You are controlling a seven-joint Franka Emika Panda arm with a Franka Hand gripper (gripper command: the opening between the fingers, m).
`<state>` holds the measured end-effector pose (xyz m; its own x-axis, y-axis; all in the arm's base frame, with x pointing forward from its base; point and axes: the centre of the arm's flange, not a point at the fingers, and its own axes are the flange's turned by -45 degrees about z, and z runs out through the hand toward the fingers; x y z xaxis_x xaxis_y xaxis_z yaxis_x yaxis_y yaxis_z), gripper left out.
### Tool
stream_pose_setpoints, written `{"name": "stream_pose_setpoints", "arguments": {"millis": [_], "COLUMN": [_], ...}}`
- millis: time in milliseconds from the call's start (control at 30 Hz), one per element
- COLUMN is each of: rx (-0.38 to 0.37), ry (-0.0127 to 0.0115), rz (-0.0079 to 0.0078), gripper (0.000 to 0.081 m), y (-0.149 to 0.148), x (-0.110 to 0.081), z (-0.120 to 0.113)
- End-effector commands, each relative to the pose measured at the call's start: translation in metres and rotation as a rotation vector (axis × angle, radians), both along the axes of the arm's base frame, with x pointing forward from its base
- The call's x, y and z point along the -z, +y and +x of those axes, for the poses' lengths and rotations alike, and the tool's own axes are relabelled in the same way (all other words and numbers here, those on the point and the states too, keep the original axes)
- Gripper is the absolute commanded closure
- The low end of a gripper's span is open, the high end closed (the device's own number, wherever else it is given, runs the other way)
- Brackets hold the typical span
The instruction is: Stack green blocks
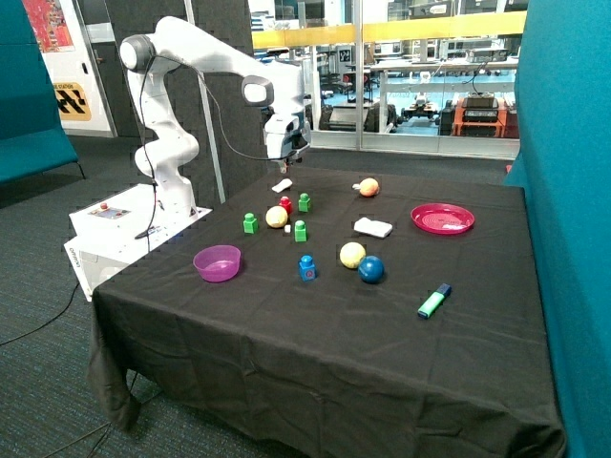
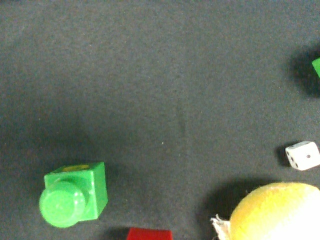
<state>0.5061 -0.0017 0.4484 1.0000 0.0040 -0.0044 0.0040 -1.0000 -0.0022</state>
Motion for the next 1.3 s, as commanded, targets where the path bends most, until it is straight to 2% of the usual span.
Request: {"name": "stream_pose_setpoints", "arguments": {"millis": [0, 100, 133, 167, 200, 267, 633, 1033, 1267], "rx": [-0.208, -0.226, -0.229, -0.231, -0.233, -0.235, -0.250, -0.320, -0.336], "ry": [-0.0046, -0.0047, -0.0047, -0.0047, -0.0047, -0.0047, -0.0047, -0.0047, -0.0048], "rz": [-0.0017, -0.0016, -0.0016, -0.0016, -0.0016, -0.0016, -0.0016, -0.0014, -0.0014], "gripper": [0.0000, 0.0000, 0.0159, 0.0260, 0.0312, 0.0355, 0.0377, 0.0378, 0.0370], "y": [0.002, 0.009, 0.010, 0.012, 0.013, 0.015, 0.025, 0.055, 0.062], "x": [-0.002, -0.002, -0.003, -0.003, -0.003, -0.004, 0.002, 0.017, 0.020], "z": [-0.006, -0.004, -0.003, -0.003, -0.002, 0.000, 0.004, 0.001, 0.005]}}
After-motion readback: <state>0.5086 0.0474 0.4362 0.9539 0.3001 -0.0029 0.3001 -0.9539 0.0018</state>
